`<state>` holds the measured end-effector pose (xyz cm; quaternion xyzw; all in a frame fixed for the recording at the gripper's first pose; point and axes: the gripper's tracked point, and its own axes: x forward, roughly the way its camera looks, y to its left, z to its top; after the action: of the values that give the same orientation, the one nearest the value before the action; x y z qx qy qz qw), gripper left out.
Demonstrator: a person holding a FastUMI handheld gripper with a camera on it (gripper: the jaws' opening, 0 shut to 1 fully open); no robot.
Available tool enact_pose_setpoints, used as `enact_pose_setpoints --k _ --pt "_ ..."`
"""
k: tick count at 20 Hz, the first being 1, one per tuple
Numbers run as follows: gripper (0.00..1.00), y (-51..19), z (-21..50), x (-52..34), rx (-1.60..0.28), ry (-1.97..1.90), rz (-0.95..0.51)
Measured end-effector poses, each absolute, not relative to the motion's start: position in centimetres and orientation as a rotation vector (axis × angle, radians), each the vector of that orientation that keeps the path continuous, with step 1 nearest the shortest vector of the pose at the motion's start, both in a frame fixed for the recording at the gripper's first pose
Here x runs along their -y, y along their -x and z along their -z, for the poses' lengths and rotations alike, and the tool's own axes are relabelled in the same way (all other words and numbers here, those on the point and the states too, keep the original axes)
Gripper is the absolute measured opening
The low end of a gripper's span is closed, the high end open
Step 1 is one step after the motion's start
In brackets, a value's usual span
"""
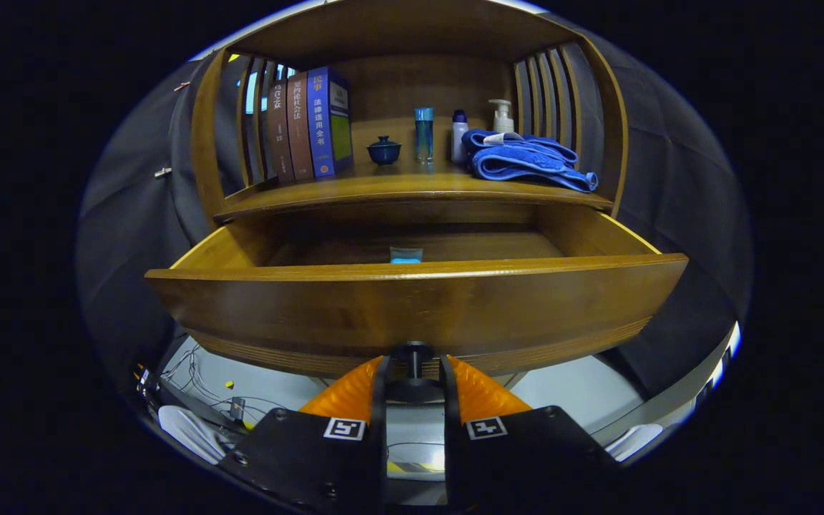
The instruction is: Pull open the drawer, take out the items inside it, and place them on the countertop above the cabinet.
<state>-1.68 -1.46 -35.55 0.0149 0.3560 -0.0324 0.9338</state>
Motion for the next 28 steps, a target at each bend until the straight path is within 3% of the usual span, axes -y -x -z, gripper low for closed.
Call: enact_pose_setpoints --k 7,16,18,21,25,28 --pt "0.36 6.1 35.8 1.0 -0.783 -0.047 0.057" --pt "0.37 6.9 35.7 1.0 -0.79 -0.062 0.059" --pt "0.49 6.9 33.5 1.0 -0.733 -0.065 0.055" --pt "0.84 7.0 30.3 1.0 -0.659 -0.072 0.082" --pt "0.99 5.5 26.8 0.0 -0.641 -0.095 0.052" --pt "1.0 2.4 24.5 -0.9 -0.628 -0.082 0.015"
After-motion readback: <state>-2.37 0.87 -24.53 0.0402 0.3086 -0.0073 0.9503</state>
